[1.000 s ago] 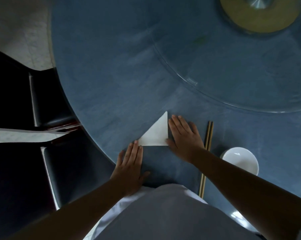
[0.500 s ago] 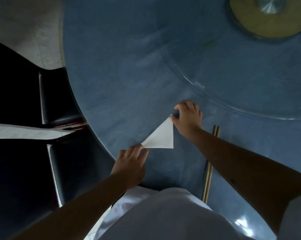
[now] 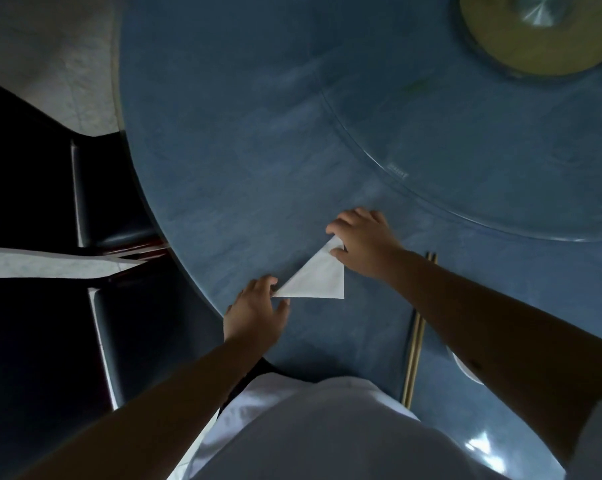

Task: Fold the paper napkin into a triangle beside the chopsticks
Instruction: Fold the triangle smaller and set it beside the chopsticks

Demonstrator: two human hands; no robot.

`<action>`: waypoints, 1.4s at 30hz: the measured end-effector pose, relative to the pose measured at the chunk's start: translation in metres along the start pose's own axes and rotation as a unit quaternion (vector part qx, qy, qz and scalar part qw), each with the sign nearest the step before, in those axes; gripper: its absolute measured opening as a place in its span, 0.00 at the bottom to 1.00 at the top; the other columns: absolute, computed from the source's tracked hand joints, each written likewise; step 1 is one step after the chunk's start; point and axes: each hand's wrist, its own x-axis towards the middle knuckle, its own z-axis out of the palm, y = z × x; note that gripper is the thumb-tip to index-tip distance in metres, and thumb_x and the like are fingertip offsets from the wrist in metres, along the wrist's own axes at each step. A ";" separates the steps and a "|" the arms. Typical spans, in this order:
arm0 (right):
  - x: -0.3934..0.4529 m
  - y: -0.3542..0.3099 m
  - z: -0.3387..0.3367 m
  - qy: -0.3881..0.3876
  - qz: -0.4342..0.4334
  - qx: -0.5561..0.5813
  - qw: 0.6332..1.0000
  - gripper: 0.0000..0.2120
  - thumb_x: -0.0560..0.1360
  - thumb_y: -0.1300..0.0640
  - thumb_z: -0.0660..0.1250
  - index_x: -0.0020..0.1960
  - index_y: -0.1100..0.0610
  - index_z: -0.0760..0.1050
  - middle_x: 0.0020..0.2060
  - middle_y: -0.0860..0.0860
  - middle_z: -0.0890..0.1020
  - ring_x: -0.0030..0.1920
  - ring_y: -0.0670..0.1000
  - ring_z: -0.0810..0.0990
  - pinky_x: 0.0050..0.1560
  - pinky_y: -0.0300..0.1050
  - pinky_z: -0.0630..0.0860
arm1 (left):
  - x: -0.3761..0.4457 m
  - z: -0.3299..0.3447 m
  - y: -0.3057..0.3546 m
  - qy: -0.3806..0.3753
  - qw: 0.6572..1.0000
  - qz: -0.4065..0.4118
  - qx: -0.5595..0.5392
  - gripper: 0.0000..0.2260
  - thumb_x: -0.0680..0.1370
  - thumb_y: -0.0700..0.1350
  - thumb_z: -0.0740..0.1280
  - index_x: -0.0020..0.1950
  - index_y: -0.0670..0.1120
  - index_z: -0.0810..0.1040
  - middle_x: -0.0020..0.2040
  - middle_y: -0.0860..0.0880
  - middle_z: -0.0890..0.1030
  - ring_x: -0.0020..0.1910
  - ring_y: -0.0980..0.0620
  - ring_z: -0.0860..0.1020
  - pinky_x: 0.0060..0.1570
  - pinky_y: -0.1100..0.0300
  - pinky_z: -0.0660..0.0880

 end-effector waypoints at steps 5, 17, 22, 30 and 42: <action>0.002 0.000 -0.003 -0.016 -0.021 -0.008 1.000 0.10 0.68 0.51 0.69 0.48 0.52 0.77 0.50 0.52 0.77 0.55 0.58 0.72 0.54 0.52 0.66 | 0.009 0.003 0.004 -0.003 1.000 -0.013 -0.027 0.06 0.73 0.52 0.68 0.44 0.52 0.75 0.45 0.50 0.77 0.43 0.46 0.77 0.43 0.52 0.75; 0.004 0.005 -0.002 -0.035 -0.016 0.013 0.999 0.15 0.70 0.48 0.68 0.55 0.51 0.75 0.52 0.52 0.77 0.58 0.57 0.70 0.56 0.51 0.64 | 0.023 0.002 0.010 -0.074 0.987 -0.104 -0.093 0.12 0.70 0.55 0.70 0.37 0.49 0.72 0.31 0.54 0.73 0.30 0.56 0.71 0.26 0.62 0.63; 0.001 0.006 0.000 -0.030 0.008 0.039 0.999 0.15 0.70 0.49 0.69 0.54 0.52 0.75 0.54 0.52 0.75 0.59 0.57 0.69 0.56 0.50 0.63 | 0.023 -0.002 0.016 -0.085 0.977 -0.128 -0.147 0.14 0.71 0.48 0.69 0.30 0.45 0.69 0.27 0.48 0.70 0.27 0.51 0.68 0.27 0.59 0.62; 0.004 -0.011 -0.017 -0.219 -0.067 0.006 0.973 0.34 0.64 0.45 0.73 0.68 0.37 0.65 0.77 0.44 0.55 0.75 0.54 0.46 0.68 0.64 0.50 | 0.005 -0.020 0.035 -0.056 0.986 0.019 -0.153 0.04 0.72 0.47 0.70 0.45 0.49 0.79 0.36 0.56 0.79 0.35 0.60 0.76 0.33 0.70 0.68; -0.053 -0.023 -0.068 -0.154 -0.066 0.209 0.963 0.08 0.72 0.50 0.69 0.44 0.55 0.79 0.36 0.49 0.80 0.40 0.48 0.77 0.39 0.41 0.67 | -0.004 -0.065 0.077 -0.087 0.889 0.053 -0.447 0.04 0.69 0.39 0.64 0.36 0.48 0.73 0.39 0.32 0.76 0.39 0.46 0.73 0.41 0.51 0.67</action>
